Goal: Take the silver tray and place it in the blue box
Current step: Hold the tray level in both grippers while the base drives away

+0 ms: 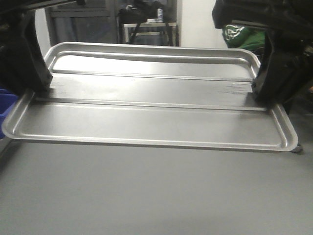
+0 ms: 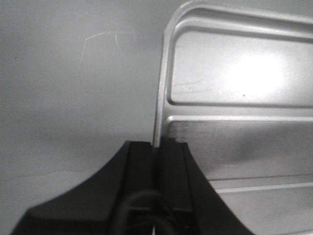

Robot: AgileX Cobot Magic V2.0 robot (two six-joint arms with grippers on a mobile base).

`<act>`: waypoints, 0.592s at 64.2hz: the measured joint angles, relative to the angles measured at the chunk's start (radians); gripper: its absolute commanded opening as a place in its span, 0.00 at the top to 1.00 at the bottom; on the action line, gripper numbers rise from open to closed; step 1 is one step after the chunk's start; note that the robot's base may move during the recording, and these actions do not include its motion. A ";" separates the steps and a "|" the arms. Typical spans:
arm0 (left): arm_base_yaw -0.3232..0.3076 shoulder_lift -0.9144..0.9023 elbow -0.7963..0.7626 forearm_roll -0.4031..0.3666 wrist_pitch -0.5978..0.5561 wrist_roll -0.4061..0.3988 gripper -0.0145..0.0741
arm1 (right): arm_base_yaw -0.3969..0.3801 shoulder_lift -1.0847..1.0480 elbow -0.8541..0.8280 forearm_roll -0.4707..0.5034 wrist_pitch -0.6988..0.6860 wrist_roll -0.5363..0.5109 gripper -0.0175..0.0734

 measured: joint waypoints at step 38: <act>0.000 0.000 0.000 0.000 0.000 0.000 0.95 | 0.000 0.000 0.000 0.000 0.002 0.000 0.77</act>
